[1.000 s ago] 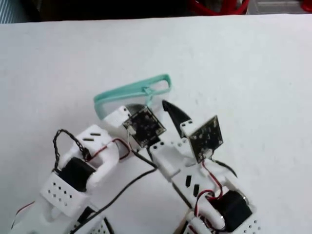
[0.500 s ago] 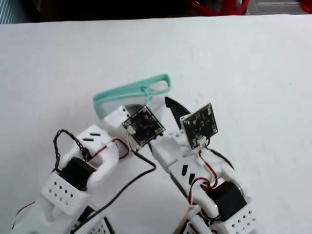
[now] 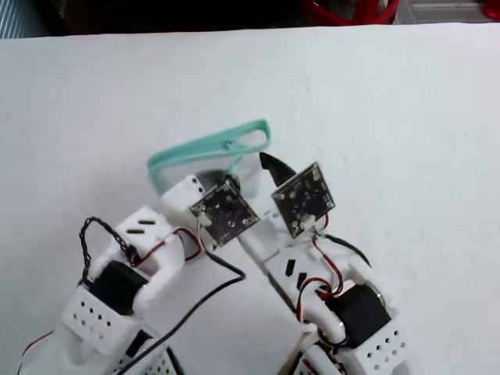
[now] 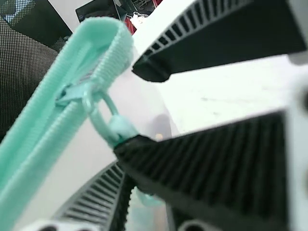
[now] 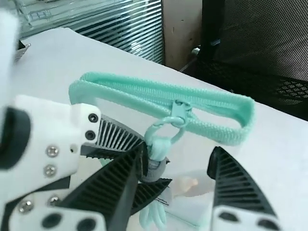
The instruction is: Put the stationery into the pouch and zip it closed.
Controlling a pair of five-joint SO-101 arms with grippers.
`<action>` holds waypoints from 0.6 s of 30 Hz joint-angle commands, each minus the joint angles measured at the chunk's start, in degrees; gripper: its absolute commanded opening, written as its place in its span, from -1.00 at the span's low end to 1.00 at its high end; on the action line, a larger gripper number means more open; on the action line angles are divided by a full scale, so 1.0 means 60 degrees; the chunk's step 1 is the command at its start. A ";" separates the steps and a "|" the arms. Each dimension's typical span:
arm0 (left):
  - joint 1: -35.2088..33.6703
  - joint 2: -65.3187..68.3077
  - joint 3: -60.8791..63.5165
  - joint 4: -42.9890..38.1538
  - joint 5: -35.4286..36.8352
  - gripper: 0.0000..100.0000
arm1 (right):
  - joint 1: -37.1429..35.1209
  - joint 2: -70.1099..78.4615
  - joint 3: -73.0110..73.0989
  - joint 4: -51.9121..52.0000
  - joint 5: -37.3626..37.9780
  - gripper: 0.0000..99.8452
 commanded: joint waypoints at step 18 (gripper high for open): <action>0.0886 -0.1106 0.0440 -0.0044 -0.0293 -0.95 | 0.0989 0.0974 -0.0059 -0.1385 -0.1289 -0.60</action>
